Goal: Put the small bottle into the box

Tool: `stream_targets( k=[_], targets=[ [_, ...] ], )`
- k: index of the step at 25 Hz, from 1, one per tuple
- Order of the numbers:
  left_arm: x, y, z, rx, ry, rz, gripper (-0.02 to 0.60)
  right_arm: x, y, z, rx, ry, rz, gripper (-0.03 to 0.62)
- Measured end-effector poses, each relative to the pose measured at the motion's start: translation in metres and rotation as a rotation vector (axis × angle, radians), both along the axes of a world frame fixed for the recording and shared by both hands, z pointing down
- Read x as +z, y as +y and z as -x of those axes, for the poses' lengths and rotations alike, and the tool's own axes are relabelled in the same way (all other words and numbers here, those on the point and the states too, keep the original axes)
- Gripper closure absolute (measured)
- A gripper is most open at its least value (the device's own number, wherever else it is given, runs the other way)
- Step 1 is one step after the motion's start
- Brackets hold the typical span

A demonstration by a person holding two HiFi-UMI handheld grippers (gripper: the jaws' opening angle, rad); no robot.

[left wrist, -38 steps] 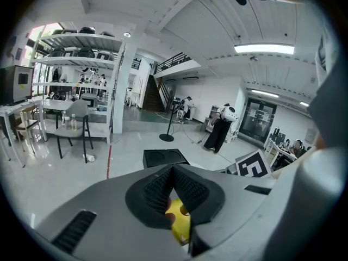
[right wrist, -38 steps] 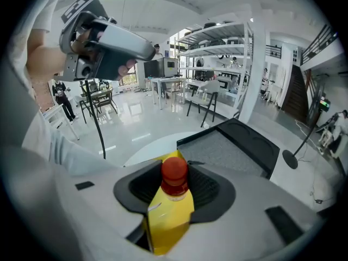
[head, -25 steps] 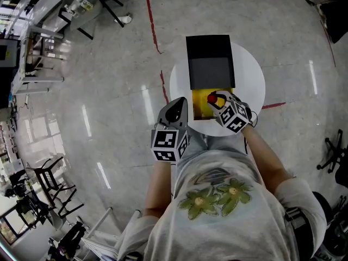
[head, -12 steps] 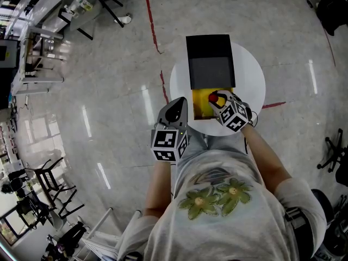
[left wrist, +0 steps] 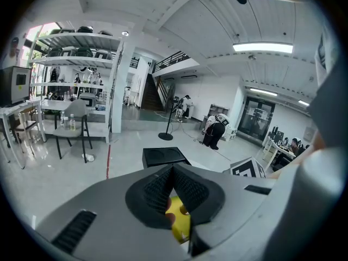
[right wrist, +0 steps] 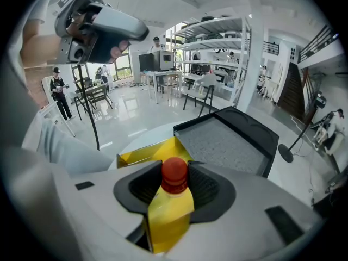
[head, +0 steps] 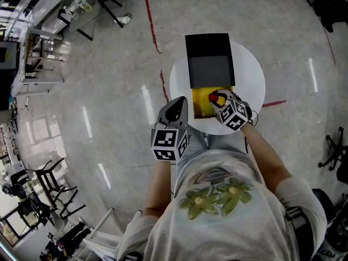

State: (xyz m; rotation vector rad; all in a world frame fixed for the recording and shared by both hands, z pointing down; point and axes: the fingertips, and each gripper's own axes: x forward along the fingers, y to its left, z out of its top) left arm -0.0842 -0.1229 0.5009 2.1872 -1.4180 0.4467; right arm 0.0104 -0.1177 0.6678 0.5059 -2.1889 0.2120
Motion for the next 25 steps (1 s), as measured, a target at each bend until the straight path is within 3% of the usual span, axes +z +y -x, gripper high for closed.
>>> stream_targets(
  k=[10, 15, 25],
  targets=[
    [0.007, 0.0, 0.002, -0.001, -0.001, -0.001, 0.577, 0.01, -0.003, 0.003, 0.009, -0.016, 0.026, 0.439],
    [-0.002, -0.001, 0.0, 0.002, 0.003, -0.013, 0.577, -0.002, -0.002, 0.005, 0.021, -0.053, 0.045, 0.408],
    [-0.023, 0.001, -0.007, 0.001, 0.005, -0.065, 0.577, -0.068, -0.011, -0.001, 0.105, -0.192, -0.065, 0.467]
  ],
)
